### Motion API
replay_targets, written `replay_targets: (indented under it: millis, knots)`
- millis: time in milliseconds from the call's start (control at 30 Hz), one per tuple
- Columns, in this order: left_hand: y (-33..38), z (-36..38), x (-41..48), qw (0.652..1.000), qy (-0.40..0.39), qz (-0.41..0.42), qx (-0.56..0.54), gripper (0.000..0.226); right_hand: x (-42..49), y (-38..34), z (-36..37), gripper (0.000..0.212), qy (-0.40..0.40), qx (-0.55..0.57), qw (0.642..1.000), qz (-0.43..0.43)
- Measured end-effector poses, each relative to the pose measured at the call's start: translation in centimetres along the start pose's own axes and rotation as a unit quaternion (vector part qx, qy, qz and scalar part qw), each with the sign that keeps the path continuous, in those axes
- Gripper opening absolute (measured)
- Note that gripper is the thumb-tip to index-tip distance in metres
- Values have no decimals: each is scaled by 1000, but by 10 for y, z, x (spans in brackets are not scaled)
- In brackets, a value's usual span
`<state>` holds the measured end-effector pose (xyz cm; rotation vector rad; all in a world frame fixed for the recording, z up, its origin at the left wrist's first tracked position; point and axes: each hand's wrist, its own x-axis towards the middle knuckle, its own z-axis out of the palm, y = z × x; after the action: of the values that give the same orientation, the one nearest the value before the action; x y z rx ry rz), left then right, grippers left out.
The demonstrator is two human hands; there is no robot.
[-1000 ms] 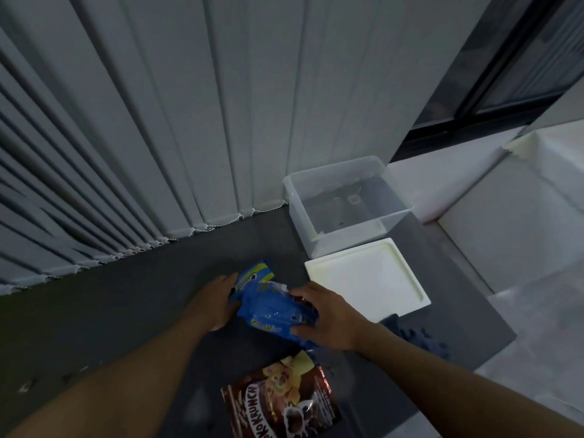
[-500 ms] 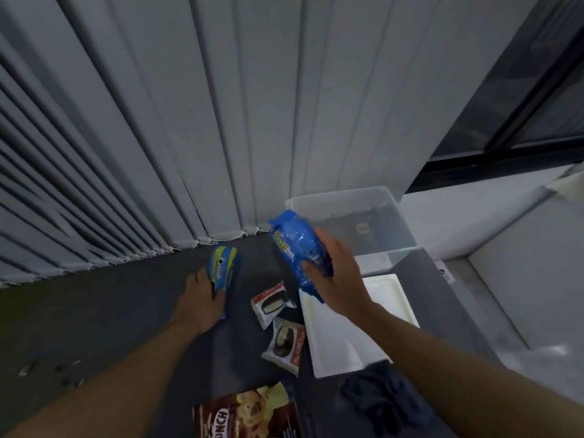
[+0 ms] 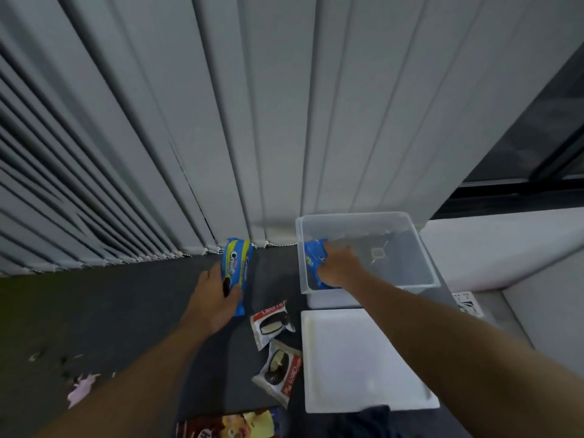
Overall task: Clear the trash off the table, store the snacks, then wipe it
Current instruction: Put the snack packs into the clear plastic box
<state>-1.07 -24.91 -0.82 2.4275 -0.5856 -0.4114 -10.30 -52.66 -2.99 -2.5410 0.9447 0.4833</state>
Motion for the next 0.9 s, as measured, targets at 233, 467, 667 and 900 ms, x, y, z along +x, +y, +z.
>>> replay_targets:
  millis: [233, 467, 667, 900]
  knots:
    - [-5, 1, -7, 1000, 7, -18, -5, 45, 8, -11, 6, 79, -136, -27, 990, 4]
    - [10, -3, -9, 999, 34, -6, -25, 38, 4, -6, 2, 87, -147, 59, 987, -8]
    - [53, -11, -1, 995, 72, 24, -57, 28, -9, 1, -13, 58, 22, 66, 995, -69]
    - [116, 8, 18, 990, 72, 85, -87, 48, -33, 75, -36, 64, 303, 35, 952, -35]
